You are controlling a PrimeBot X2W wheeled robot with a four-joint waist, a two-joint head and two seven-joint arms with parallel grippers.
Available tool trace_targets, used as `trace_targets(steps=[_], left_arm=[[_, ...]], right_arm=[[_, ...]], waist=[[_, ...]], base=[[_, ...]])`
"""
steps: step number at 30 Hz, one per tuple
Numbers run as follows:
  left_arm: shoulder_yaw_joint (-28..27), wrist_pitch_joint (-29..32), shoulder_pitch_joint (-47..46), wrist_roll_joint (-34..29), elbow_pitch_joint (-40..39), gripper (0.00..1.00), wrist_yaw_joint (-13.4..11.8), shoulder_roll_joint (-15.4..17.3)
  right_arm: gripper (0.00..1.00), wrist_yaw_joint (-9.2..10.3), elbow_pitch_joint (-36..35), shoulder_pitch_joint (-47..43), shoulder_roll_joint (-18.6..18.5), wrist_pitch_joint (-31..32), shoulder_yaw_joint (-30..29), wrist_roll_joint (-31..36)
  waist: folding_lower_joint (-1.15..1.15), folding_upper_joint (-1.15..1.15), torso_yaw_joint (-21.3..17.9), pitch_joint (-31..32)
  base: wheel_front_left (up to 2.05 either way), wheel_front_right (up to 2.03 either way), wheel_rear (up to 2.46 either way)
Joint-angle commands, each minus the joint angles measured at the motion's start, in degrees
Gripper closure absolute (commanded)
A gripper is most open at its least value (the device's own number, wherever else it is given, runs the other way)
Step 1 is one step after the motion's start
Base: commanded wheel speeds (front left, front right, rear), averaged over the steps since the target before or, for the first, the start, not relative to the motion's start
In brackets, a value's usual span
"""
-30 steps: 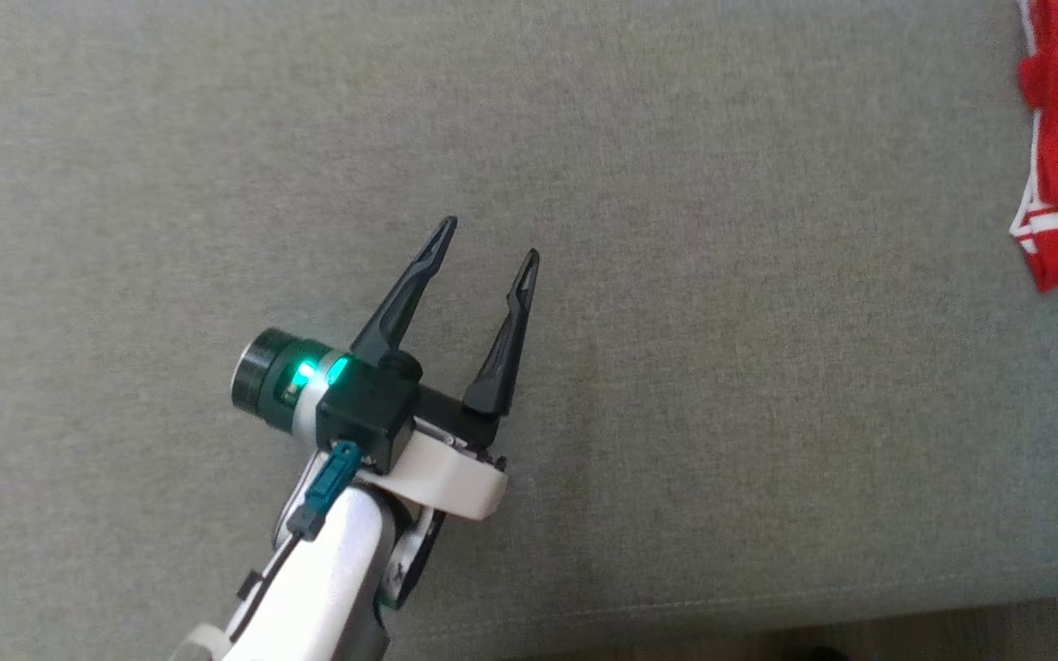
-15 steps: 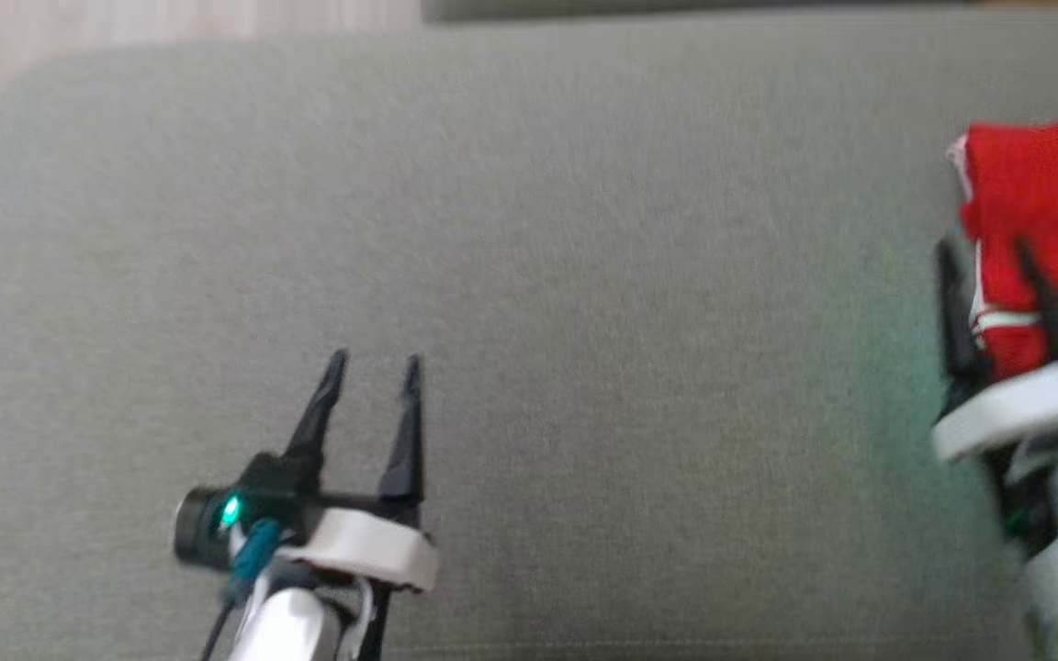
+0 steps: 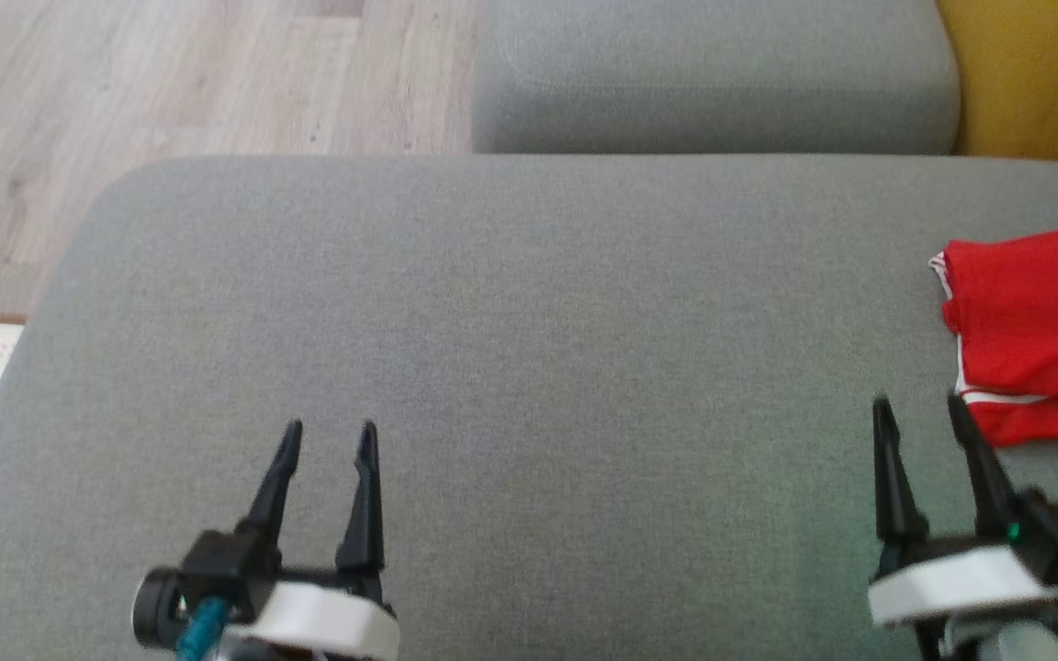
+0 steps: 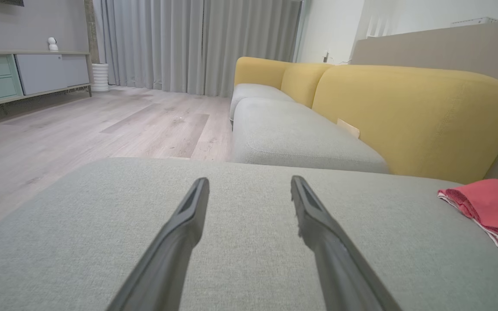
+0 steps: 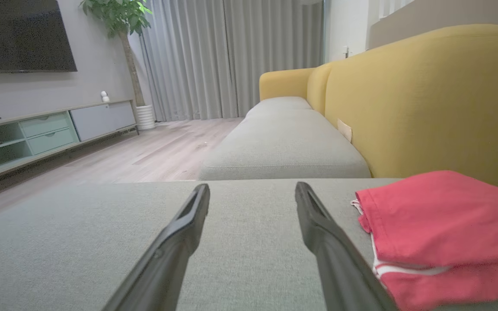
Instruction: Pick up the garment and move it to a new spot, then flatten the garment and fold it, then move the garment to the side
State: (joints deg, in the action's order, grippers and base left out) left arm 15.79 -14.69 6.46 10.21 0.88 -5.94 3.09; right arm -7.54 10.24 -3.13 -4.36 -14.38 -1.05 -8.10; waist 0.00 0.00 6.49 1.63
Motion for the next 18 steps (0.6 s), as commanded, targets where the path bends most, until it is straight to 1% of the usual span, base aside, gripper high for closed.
trace_targets(steps=[1,4,9,18], left_arm=[[-2.1,-0.3,-0.9,-0.9,-2.2,0.00,0.4,-0.2],[-2.5,-0.3,0.6,-2.3,-2.4,0.00,1.0,-0.2],[-2.9,-0.3,1.4,-3.8,-2.4,0.00,1.3,-0.2],[-2.9,-0.3,1.3,-4.0,-2.6,0.00,1.2,-0.2]], right_arm=[[0.00,0.05,-2.0,0.7,0.0,-0.6,0.9,-0.1],[0.00,0.05,-1.6,-1.5,0.5,-0.6,0.8,-0.6],[0.00,0.05,-1.4,-2.8,1.1,-0.6,0.9,-1.1],[0.00,0.05,-1.1,-3.1,1.3,-0.6,1.4,-1.2]], waist=[[0.00,0.00,0.2,0.6],[0.00,0.00,0.4,1.2],[0.00,0.00,0.1,1.7],[0.00,0.00,-0.3,1.9]], base=[[0.00,0.00,0.00],[0.00,0.00,0.00],[0.00,0.00,0.00],[0.00,0.00,0.00]])
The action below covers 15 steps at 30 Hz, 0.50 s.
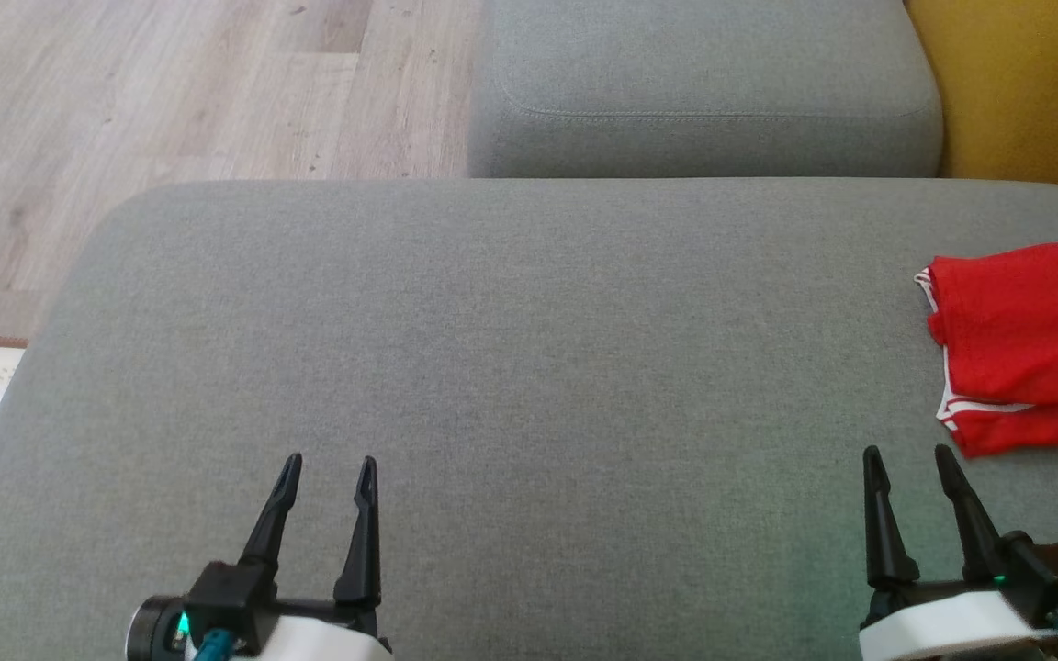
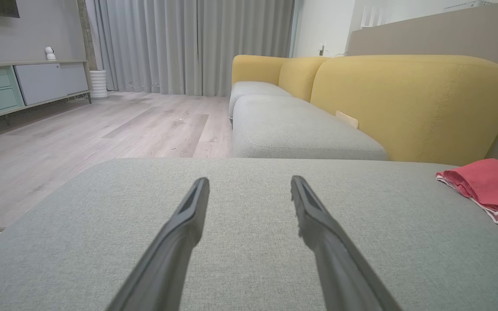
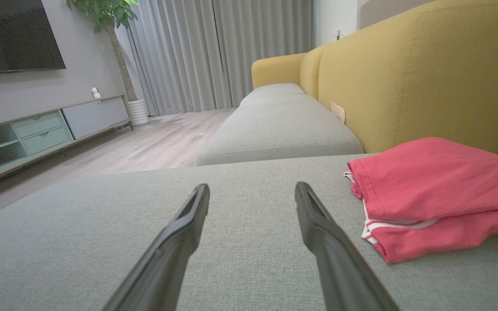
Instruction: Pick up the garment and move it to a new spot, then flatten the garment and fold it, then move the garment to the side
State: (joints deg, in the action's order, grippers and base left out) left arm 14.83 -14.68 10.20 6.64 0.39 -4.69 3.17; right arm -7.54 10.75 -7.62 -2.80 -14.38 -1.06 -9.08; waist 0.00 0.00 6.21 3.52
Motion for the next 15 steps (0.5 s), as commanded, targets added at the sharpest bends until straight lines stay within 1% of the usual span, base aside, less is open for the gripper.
trace_targets(steps=[1,3,4,7,15], left_arm=[[-1.9,-0.3,-2.5,-0.5,-2.1,0.00,0.0,-0.3],[-1.9,-0.3,-2.5,-1.0,-2.1,0.00,-0.4,-0.3],[0.0,0.0,0.0,-0.5,-0.1,1.00,-0.4,0.0],[0.2,0.1,0.6,0.0,1.7,1.00,-0.3,0.0],[-0.8,1.0,-0.4,6.1,2.1,1.00,0.3,0.4]], right_arm=[[0.00,0.05,-1.6,1.3,-0.2,-0.6,1.5,-0.2],[0.00,0.05,-1.5,1.3,-0.2,-0.6,1.5,-0.3],[1.00,0.00,0.1,0.0,0.0,0.0,0.2,0.0],[1.00,0.00,2.1,-0.1,0.0,0.2,0.3,-0.4],[1.00,0.00,2.2,0.7,0.0,1.5,0.0,-5.9]], waist=[[0.00,0.00,0.0,0.0],[0.00,0.00,-0.1,-0.1],[0.00,0.00,-0.1,-0.1],[0.00,0.00,-0.2,-0.1],[0.00,0.00,-0.6,-0.3]], base=[[0.00,0.00,0.00],[0.00,0.00,0.00],[0.00,0.00,0.00],[0.00,0.00,0.00],[0.00,0.00,0.00]])
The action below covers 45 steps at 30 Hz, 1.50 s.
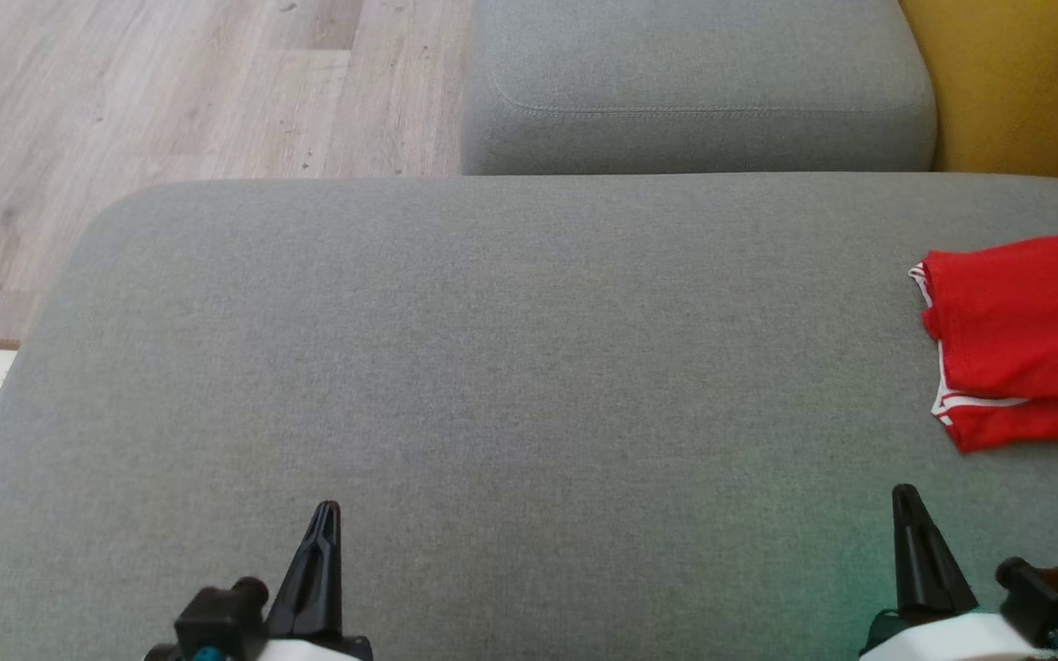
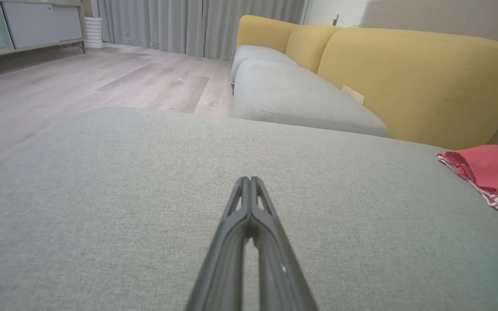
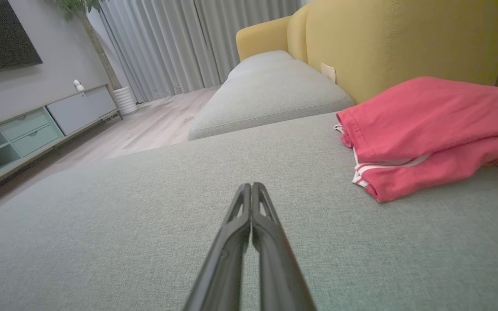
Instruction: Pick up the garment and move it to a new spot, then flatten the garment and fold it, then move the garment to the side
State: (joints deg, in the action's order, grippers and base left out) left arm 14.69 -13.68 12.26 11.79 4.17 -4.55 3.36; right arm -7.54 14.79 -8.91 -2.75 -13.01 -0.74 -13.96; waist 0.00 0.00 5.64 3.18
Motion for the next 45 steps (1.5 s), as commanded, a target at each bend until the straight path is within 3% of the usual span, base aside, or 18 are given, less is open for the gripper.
trace_targets(steps=[1,45], left_arm=[[-0.8,0.1,-2.6,1.7,-1.5,1.00,0.3,0.3],[-6.6,6.2,-8.7,33.4,3.1,1.00,4.9,1.4]], right_arm=[[1.00,0.00,-1.9,2.1,0.0,0.4,-0.4,-1.7],[1.00,0.02,-1.4,7.1,-0.1,7.7,-2.5,-30.9]], waist=[[0.00,0.00,-0.1,0.0],[0.00,0.00,-2.2,-1.3]], base=[[0.00,0.00,0.00],[0.00,0.00,0.00]])
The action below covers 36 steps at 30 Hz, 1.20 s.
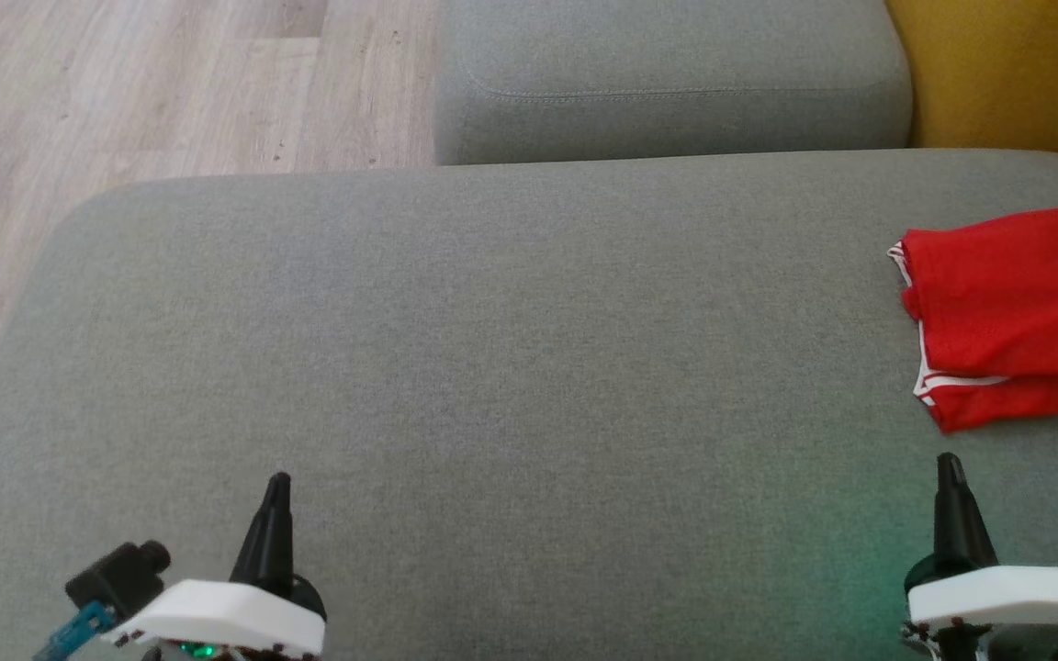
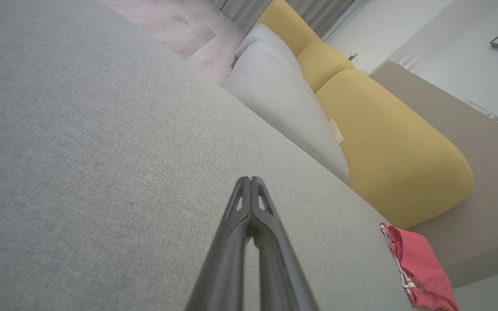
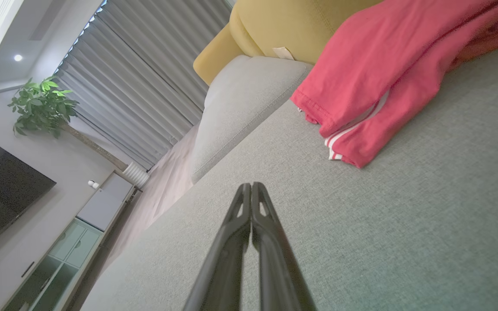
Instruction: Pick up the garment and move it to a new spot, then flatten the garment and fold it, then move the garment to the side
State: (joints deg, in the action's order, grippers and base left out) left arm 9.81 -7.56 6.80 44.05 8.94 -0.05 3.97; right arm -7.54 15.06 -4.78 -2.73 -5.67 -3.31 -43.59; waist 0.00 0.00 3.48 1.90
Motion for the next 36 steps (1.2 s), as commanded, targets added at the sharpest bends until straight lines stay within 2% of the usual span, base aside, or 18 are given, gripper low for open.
trace_targets(steps=[1,36], left_arm=[[-1.8,0.2,-3.4,1.9,-1.6,1.00,0.5,0.8],[-7.3,5.7,-7.9,25.5,1.6,1.00,3.9,1.0]], right_arm=[[1.00,0.02,-1.7,3.1,-0.1,0.5,0.1,-1.9],[1.00,0.04,-1.4,6.9,-0.1,6.2,-1.5,-24.5]], waist=[[0.00,0.00,-0.1,0.0],[0.00,0.00,-1.7,-1.0]], base=[[0.00,0.00,0.00],[0.00,0.00,0.00]])
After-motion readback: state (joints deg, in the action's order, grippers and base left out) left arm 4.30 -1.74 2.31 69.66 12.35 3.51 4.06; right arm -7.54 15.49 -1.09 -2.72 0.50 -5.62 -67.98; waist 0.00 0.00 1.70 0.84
